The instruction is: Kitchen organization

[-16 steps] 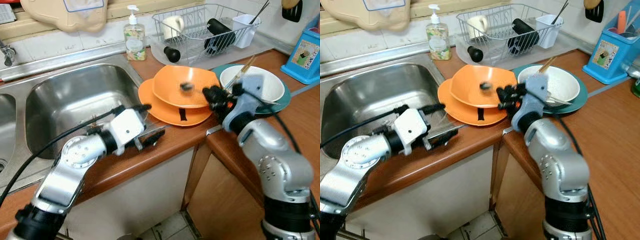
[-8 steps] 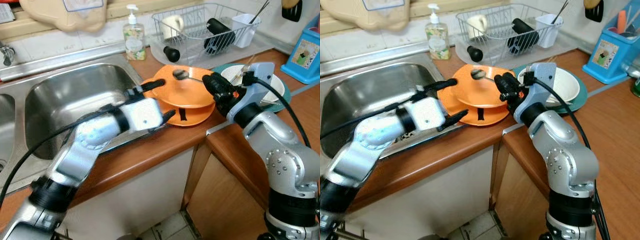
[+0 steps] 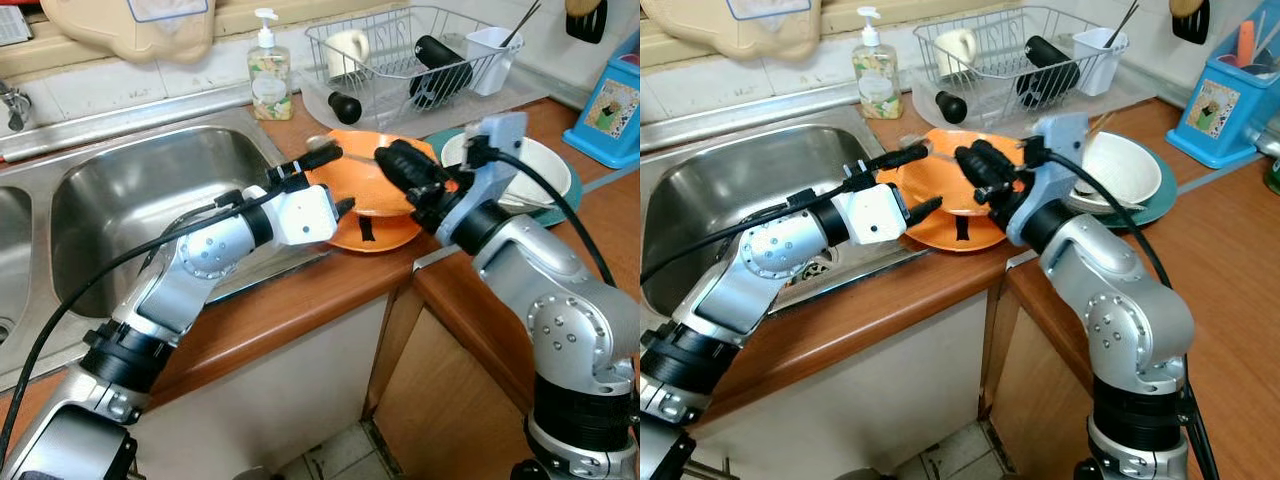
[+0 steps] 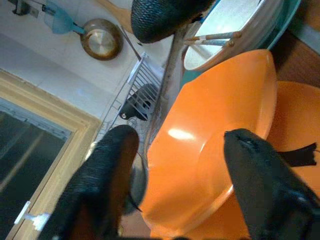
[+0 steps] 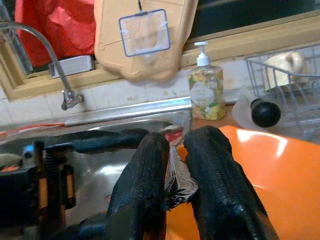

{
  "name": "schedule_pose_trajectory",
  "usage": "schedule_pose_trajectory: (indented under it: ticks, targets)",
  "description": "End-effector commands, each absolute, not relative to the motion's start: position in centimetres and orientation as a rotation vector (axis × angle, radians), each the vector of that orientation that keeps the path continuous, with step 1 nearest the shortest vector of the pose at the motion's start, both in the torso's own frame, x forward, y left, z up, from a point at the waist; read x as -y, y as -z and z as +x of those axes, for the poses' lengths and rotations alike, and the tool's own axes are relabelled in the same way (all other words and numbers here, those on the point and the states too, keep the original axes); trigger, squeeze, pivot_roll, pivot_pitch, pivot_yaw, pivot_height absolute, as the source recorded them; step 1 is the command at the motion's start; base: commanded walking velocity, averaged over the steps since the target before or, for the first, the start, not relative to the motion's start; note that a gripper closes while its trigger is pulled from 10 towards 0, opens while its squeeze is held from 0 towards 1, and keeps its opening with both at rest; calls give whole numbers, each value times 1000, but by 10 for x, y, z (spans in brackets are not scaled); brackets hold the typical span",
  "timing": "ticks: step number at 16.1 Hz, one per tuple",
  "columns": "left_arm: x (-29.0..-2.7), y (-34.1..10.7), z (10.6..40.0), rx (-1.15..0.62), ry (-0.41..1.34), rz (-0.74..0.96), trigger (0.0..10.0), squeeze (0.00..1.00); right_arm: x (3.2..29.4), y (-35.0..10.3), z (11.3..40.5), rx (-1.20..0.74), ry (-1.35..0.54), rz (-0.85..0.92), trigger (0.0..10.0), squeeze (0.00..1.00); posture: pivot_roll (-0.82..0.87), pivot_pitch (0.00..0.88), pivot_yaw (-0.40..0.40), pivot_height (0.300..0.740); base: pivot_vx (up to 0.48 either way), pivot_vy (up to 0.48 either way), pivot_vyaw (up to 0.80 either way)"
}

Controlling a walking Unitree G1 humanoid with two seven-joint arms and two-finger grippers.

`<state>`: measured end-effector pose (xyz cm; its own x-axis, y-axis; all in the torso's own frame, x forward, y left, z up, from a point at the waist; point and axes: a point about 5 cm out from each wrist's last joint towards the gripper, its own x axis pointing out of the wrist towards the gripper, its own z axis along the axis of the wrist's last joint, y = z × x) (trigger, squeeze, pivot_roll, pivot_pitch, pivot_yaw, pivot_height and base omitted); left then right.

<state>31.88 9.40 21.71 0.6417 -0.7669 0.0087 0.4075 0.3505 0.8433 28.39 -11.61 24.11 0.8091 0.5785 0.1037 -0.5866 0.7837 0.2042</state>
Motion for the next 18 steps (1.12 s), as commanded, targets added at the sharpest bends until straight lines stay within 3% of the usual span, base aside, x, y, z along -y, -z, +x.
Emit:
schedule_pose_trajectory:
  ticks: [1,18]
  targets:
    - [-92,-219,321,461,789,952,0,0,109,-248,279,58,-679,227,0,0,-134,0,53,740,0,0,0]
    - [-107,-202,320,412,729,1043,0,0,89,-229,270,-21,-726,260,0,0,-119,0,49,740,0,0,0]
